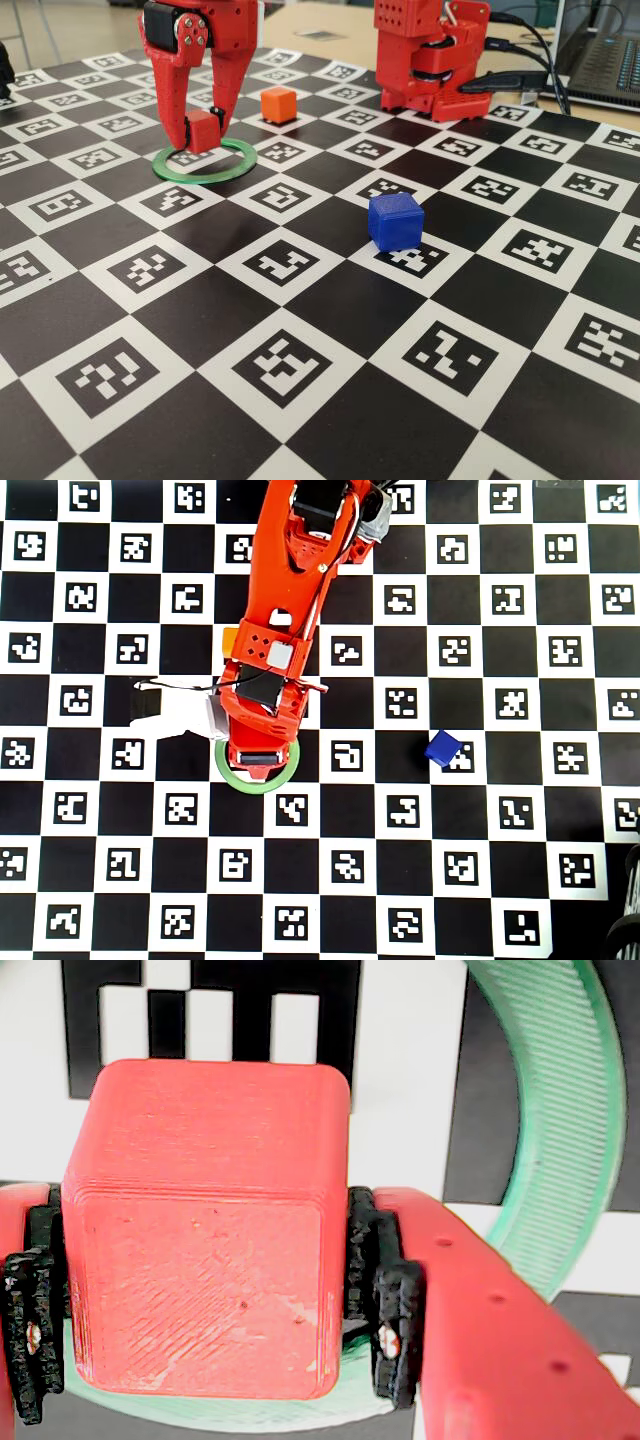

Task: Grab the red cube then put it in the green circle then put the blue cube on top and finally the orange cube on top

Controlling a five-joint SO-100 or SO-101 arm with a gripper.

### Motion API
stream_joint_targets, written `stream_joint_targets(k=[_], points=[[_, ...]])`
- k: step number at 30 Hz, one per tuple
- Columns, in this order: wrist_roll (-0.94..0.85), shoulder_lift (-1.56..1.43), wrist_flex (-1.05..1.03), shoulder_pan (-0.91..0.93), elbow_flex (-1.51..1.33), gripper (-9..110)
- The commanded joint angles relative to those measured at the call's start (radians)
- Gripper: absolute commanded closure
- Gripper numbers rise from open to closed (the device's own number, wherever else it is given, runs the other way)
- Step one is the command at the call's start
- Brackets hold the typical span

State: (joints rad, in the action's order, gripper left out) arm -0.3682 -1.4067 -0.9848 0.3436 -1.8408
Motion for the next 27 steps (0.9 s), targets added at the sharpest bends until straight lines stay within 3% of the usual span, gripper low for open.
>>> stream_joint_targets(k=[1, 27], points=[[0.009, -0.023, 0.014, -0.012, 0.009, 94], [0.02, -0.026, 0.055, -0.003, -0.018, 94]])
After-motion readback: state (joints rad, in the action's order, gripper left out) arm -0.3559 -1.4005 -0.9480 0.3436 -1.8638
